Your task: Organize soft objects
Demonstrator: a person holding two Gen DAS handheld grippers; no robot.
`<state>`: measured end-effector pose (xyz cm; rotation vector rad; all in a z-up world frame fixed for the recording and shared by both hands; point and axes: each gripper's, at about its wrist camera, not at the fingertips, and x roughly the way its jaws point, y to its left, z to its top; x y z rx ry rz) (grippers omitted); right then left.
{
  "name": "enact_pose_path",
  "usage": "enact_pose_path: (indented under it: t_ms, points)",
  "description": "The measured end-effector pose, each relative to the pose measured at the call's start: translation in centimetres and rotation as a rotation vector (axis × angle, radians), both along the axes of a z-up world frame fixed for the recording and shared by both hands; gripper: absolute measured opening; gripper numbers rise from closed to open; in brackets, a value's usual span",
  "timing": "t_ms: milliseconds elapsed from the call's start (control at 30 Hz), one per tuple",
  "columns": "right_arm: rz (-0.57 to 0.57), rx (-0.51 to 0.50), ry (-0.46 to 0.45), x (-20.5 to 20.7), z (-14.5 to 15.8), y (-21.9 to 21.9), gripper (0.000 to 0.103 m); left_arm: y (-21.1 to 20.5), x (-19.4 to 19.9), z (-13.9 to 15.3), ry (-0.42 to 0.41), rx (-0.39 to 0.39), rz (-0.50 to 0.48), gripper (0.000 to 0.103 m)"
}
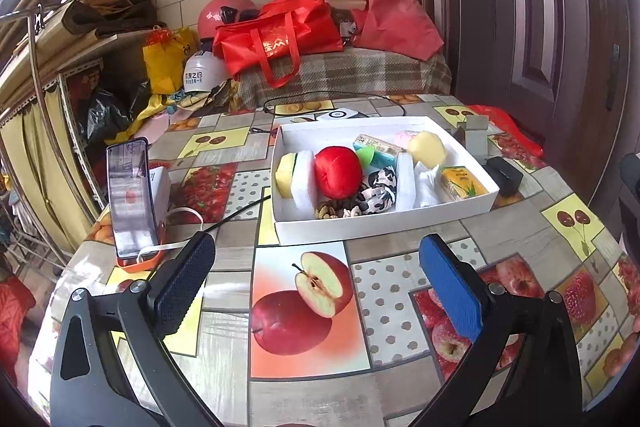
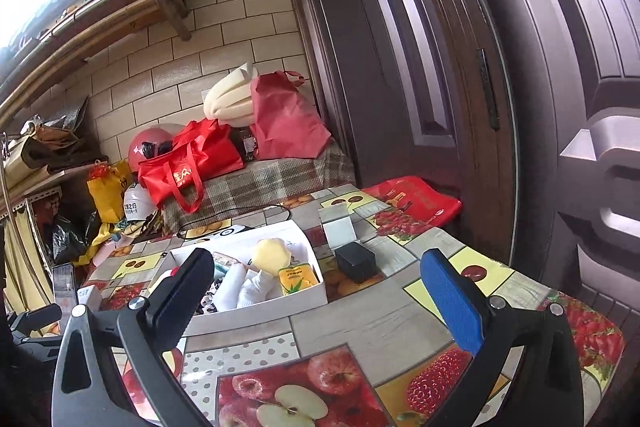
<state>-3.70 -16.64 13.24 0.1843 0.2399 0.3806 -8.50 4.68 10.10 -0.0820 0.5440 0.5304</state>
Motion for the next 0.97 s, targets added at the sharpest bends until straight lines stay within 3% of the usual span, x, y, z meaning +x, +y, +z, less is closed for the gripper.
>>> enact_pose_path:
  t_ms: [967]
  points:
    - [-0.042, 0.007, 0.044, 0.73, -0.61, -0.75, 0.103, -0.38, 0.73, -0.91, 0.011, -0.041, -0.090, 0.103]
